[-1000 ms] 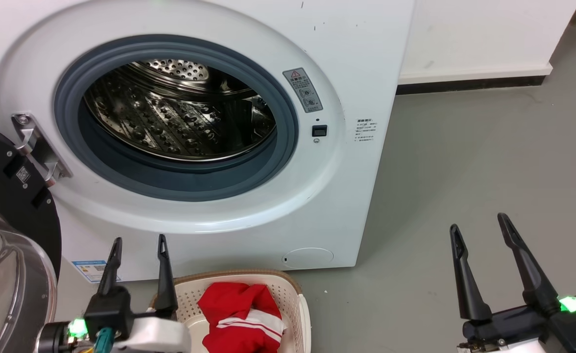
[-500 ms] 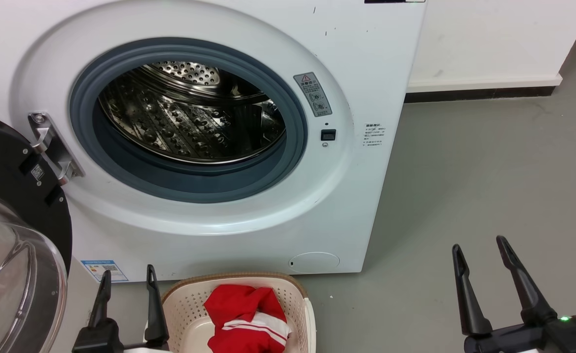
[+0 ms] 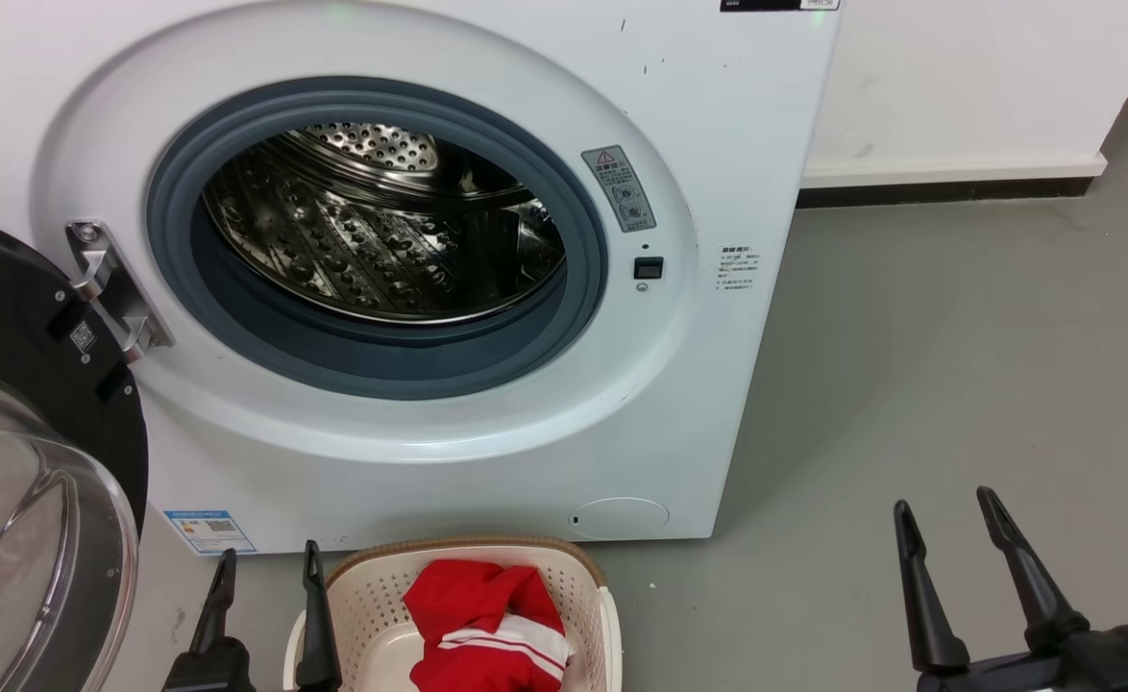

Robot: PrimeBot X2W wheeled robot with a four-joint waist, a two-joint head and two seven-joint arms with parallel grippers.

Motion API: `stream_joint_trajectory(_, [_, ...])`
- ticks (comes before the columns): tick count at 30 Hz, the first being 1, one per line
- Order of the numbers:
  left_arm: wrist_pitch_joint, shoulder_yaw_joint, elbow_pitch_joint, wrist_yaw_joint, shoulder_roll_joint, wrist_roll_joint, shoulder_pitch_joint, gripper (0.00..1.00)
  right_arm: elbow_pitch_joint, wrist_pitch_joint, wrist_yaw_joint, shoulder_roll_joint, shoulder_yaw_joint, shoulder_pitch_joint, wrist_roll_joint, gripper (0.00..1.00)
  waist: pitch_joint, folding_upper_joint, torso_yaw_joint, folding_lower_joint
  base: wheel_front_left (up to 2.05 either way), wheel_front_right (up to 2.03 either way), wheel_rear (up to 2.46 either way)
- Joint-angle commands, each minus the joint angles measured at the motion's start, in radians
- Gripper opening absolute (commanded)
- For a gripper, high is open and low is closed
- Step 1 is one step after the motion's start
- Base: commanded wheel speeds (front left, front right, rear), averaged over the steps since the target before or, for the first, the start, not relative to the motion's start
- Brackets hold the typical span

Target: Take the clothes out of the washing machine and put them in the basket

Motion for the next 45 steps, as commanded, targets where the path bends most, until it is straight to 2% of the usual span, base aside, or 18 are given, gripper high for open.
stream_joint_trajectory(1, [-0.002, 0.003, 0.002, -0.006, -0.002, 0.007, 0.009, 1.0, 0.0, -0.002, 0.0, 0.0, -0.009, 0.011, -0.001, 1.0, 0.001, 0.0, -0.002, 0.0, 0.0, 0.0, 0.0])
stream_joint_trajectory(20, [-0.002, 0.015, 0.007, -0.011, -0.007, 0.023, 0.001, 1.0, -0.01, -0.002, 0.0, 0.0, -0.013, 0.012, 0.005, 1.0, 0.001, 0.0, -0.014, 0.0, 0.0, 0.0, 0.0])
stream_joint_trajectory(21, [0.0, 0.011, 0.006, -0.013, -0.005, 0.017, -0.001, 0.0, -0.005, 0.0, 0.0, 0.0, -0.014, 0.001, 0.001, 0.0, 0.001, 0.0, -0.014, 0.0001, 0.0, 0.0, 0.0])
stream_joint_trajectory(26, [0.009, 0.01, 0.045, -0.015, -0.006, 0.006, -0.003, 0.0, 0.026, 0.002, 0.0, 0.0, -0.011, 0.003, 0.01, 0.0, 0.001, 0.0, -0.014, 0.0001, 0.0, 0.0, 0.0])
stream_joint_trajectory(45, [0.1, 0.035, 0.085, -0.067, -0.006, -0.38, -0.07, 0.0, 0.11, 0.067, 0.0, -0.025, -0.011, -0.074, 0.427, 0.0, 0.002, 0.0, -0.007, 0.0001, 0.0, 0.0, 0.0])
